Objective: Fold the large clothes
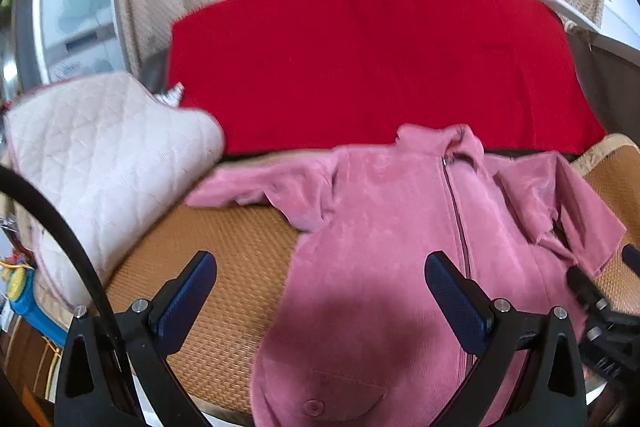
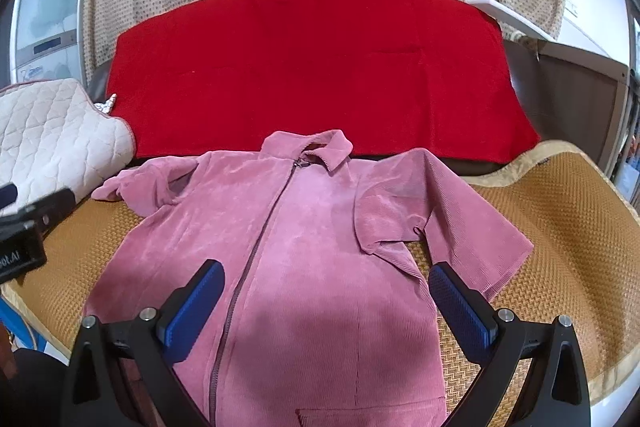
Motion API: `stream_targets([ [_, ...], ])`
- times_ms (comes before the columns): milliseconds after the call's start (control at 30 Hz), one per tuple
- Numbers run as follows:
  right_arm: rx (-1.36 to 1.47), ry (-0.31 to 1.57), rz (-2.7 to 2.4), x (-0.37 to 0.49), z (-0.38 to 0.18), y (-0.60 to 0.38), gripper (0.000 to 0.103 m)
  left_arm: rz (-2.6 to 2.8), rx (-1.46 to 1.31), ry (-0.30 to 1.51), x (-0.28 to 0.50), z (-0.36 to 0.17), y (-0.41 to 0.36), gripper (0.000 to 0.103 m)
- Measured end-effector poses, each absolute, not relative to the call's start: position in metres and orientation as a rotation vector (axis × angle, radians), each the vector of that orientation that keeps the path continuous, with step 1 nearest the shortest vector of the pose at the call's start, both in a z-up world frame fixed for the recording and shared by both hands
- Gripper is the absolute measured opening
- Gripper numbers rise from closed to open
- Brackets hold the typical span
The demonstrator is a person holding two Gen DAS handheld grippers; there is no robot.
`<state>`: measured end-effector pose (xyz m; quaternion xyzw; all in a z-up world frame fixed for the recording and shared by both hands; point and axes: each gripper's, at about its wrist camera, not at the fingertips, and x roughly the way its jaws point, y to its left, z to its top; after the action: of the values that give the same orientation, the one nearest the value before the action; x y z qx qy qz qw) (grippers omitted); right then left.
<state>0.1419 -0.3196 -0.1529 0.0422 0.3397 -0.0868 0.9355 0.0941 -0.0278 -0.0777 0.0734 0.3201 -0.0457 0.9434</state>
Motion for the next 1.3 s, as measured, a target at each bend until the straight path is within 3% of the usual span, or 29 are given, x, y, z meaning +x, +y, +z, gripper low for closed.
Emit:
stream_targets([
  [267, 0.168, 0.728, -0.352, 0.147, -0.166, -0.389, 0.103, -0.132, 0.164, 0.866, 0.151, -0.156, -0.028, 0.103],
  [667, 0.547, 0.834, -0.573, 0.168, -0.205, -0.558, 0.103, -0.169, 0.191, 1.014, 0.169, -0.192, -0.044, 0.103],
  [900, 0.72, 0.857, -0.413, 0.184, -0.217, -0.566, 0.102, -0.17, 0.134, 1.045, 0.17, -0.206, -0.039, 0.103],
  [1000, 0.735, 0.892, -0.339, 0.198, -0.229, -0.562, 0.082, -0.179, 0.084, 1.06, 0.171, -0.209, -0.034, 0.103],
  [1067, 0.686, 0.934, -0.319, 0.205, -0.233, -0.552, 0.052, -0.173, 0.085, 1.057, 0.169, -0.209, -0.035, 0.103],
  [1133, 0.645, 0.939, -0.31, 0.208, -0.231, -0.545, 0.029, -0.17, 0.076, 1.056, 0.168, -0.209, -0.034, 0.103],
  [1233, 0.595, 0.866, -0.278, 0.206, -0.217, -0.532, 0.016, -0.187, 0.086, 1.075, 0.17, -0.204, -0.032, 0.103],
  [1300, 0.582, 0.805, -0.236, 0.207, -0.206, -0.522, 0.016, -0.168, 0.085, 1.061, 0.172, -0.199, -0.031, 0.103],
])
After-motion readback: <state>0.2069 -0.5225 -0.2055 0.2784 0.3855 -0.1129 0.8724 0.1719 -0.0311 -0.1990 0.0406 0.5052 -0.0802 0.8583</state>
